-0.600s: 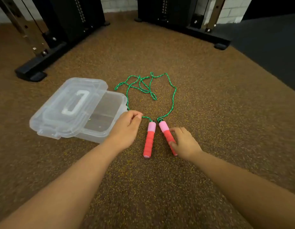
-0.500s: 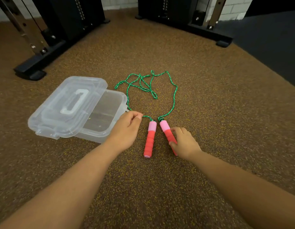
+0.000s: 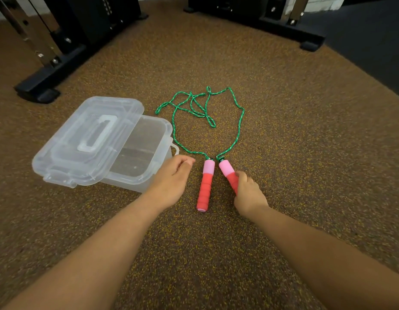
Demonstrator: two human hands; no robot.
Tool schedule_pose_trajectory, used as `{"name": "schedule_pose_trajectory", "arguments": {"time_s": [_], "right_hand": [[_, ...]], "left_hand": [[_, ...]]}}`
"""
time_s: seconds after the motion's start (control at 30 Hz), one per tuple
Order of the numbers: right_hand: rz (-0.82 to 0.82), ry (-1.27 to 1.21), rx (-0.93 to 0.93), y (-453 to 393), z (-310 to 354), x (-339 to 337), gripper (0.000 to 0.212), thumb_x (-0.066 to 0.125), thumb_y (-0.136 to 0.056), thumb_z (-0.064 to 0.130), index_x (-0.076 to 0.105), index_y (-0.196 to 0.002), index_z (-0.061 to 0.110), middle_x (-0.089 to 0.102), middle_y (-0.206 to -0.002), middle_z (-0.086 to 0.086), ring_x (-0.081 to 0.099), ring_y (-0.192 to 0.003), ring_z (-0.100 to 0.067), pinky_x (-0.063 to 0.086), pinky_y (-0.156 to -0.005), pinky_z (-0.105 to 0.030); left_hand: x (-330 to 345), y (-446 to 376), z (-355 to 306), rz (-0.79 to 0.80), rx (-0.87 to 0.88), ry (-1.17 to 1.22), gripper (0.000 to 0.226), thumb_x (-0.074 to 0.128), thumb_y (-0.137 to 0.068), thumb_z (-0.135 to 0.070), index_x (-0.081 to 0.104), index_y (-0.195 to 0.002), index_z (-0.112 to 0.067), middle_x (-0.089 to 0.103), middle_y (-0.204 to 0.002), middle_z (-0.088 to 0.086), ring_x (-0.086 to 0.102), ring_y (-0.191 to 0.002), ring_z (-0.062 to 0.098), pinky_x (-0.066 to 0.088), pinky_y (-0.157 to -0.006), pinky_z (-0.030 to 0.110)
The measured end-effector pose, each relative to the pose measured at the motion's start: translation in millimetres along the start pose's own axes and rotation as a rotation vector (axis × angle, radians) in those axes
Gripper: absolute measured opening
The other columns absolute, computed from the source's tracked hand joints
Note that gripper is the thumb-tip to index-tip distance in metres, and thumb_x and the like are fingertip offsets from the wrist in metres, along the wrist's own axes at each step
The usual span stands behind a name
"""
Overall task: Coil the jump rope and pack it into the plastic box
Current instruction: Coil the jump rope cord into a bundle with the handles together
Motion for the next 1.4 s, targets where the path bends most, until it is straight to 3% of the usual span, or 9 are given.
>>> {"name": "schedule_pose_trajectory", "arguments": {"time_s": [0.07, 0.17, 0.27, 0.37, 0.53, 0.8, 0.97, 1.2, 1.4], "right_hand": [[0.049, -0.079, 0.105, -1, -7, -2, 0.067, 0.057, -0.082, 0.004, 0.028, -0.141, 0.008, 0.048, -0.132, -0.018, 0.051, -0.119, -0.037, 0.045, -0.094, -0.044], [0.316, -0.633, 0.359, 10, -12, 1, 0.035, 0.057, -0.082, -0.005, 0.046, -0.115, 0.003, 0.053, -0.097, -0.017, 0.060, -0.075, -0.031, 0.050, -0.055, -0.037], [0.567, -1.195, 0.347, 33, 5, -6, 0.024, 0.052, -0.085, -0.011, 0.049, -0.102, 0.006, 0.055, -0.088, -0.012, 0.057, -0.077, -0.022, 0.049, -0.059, -0.037], [0.685, -1.335, 0.105, 60, 28, -26, 0.033, 0.051, -0.084, -0.015, 0.051, -0.105, 0.011, 0.063, -0.093, -0.010, 0.063, -0.082, -0.021, 0.052, -0.074, -0.036], [0.897, -1.189, -0.172, 103, 48, -44, 0.047, 0.058, -0.071, -0.011, 0.052, -0.112, 0.010, 0.068, -0.095, -0.006, 0.067, -0.084, -0.015, 0.053, -0.080, -0.023], [1.081, -1.027, -0.201, 126, 56, -45, 0.068, 0.056, -0.073, -0.013, 0.031, -0.136, -0.002, 0.068, -0.101, -0.006, 0.067, -0.090, -0.014, 0.051, -0.084, -0.024], [1.181, -0.986, -0.237, 140, 61, -41, 0.047, 0.053, -0.075, -0.016, 0.045, -0.112, 0.012, 0.071, -0.098, -0.002, 0.069, -0.089, -0.012, 0.053, -0.084, -0.024], [1.261, -0.877, -0.245, 145, 60, -24, 0.048, 0.052, -0.077, -0.018, 0.051, -0.112, 0.016, 0.070, -0.102, -0.002, 0.068, -0.093, -0.013, 0.052, -0.089, -0.027], [1.021, -0.718, -0.248, 138, 55, -8, 0.048, 0.059, -0.078, -0.018, 0.055, -0.109, 0.019, 0.066, -0.103, -0.003, 0.065, -0.090, -0.011, 0.053, -0.082, -0.027]], "left_hand": [[2, 0, 2, 0.035, -0.033, 0.052, 0.031, 0.034, -0.100, -0.028, 0.059, -0.118, -0.021, 0.057, -0.119, -0.006, 0.049, -0.110, 0.008, 0.032, -0.088, 0.023], [7, 1, 9, 0.125, -0.128, 0.194, 0.030, 0.033, -0.100, -0.030, 0.059, -0.112, -0.024, 0.060, -0.119, 0.000, 0.053, -0.110, 0.014, 0.039, -0.091, 0.028], [13, 4, 15, 0.220, -0.253, 0.310, 0.038, 0.029, -0.100, -0.039, 0.060, -0.113, -0.022, 0.061, -0.120, 0.004, 0.055, -0.111, 0.018, 0.041, -0.094, 0.032], [19, 8, 19, 0.308, -0.369, 0.449, 0.048, 0.026, -0.099, -0.045, 0.059, -0.119, -0.015, 0.060, -0.125, 0.007, 0.053, -0.118, 0.023, 0.036, -0.104, 0.037], [20, 15, 11, 0.441, -0.477, 0.711, 0.071, 0.011, -0.095, -0.058, 0.057, -0.116, -0.008, 0.062, -0.111, 0.011, 0.057, -0.104, 0.022, 0.031, -0.107, 0.038], [3, 29, -6, 0.579, -0.450, 1.046, 0.101, 0.009, -0.082, -0.075, 0.064, -0.114, 0.004, 0.065, -0.117, 0.024, 0.064, -0.103, 0.031, 0.043, -0.096, 0.037], [-7, 31, -14, 0.590, -0.391, 1.112, 0.083, 0.022, -0.090, -0.063, 0.063, -0.116, 0.005, 0.065, -0.119, 0.022, 0.068, -0.101, 0.029, 0.048, -0.093, 0.043], [-10, 35, -20, 0.594, -0.309, 1.027, 0.049, 0.046, -0.082, -0.040, 0.074, -0.101, -0.004, 0.072, -0.105, 0.015, 0.072, -0.094, 0.023, 0.052, -0.088, 0.035], [-10, 34, -23, 0.496, -0.283, 1.000, 0.044, 0.041, -0.094, -0.031, 0.079, -0.081, -0.013, 0.076, -0.082, 0.009, 0.074, -0.073, 0.019, 0.060, -0.068, 0.029]]}}
Point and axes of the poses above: each hand's wrist, its own y-axis away from the middle knuckle, its own x-axis out of the palm, z = x × y, the point moved 5 cm from there along -y, towards the middle knuckle
